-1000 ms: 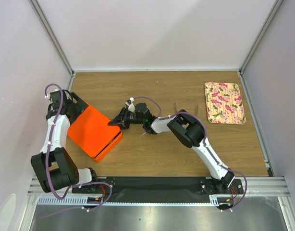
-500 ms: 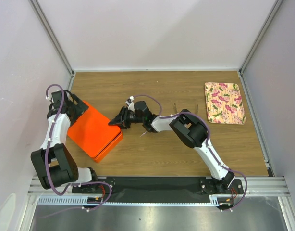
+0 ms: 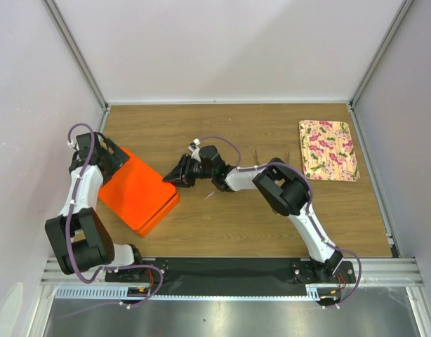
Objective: Pack the chocolate
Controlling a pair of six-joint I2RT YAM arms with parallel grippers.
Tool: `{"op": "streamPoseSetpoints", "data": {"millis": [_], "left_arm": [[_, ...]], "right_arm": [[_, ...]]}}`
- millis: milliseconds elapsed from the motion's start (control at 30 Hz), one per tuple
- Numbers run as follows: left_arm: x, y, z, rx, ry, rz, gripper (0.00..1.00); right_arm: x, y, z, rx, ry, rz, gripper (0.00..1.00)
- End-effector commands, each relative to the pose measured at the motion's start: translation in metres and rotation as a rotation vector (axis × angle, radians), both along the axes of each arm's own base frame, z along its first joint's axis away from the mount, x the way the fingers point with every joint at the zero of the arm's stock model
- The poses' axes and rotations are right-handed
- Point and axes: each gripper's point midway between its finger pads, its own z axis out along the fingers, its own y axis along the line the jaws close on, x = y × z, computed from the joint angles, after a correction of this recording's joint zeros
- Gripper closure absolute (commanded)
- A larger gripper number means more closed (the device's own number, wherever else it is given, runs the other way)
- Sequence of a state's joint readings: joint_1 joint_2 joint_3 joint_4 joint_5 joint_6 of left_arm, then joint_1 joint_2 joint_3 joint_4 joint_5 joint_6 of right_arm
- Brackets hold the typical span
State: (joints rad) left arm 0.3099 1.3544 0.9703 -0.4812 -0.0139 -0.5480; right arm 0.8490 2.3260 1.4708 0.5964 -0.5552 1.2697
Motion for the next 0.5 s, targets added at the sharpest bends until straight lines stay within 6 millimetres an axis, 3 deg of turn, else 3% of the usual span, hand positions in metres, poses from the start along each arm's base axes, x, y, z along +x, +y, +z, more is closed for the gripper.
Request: {"op": "streamPoseSetpoints", "data": {"millis": [0, 400, 467], "left_arm": [[-0.002, 0.002, -0.005, 0.006, 0.009, -0.009, 0.05], [-0.006, -0.006, -0.008, -0.024, 0.008, -0.022, 0.05], [-0.005, -0.008, -0.004, -0.030, -0.003, -0.035, 0.05]], "right_arm": [[0.011, -0.010, 0.046, 0.066, -0.087, -0.037, 0.62], [0.020, -0.029, 0.042, -0.047, -0.136, -0.087, 0.62], [0.021, -0.031, 0.050, -0.088, -0.204, -0.086, 0.63]]}}
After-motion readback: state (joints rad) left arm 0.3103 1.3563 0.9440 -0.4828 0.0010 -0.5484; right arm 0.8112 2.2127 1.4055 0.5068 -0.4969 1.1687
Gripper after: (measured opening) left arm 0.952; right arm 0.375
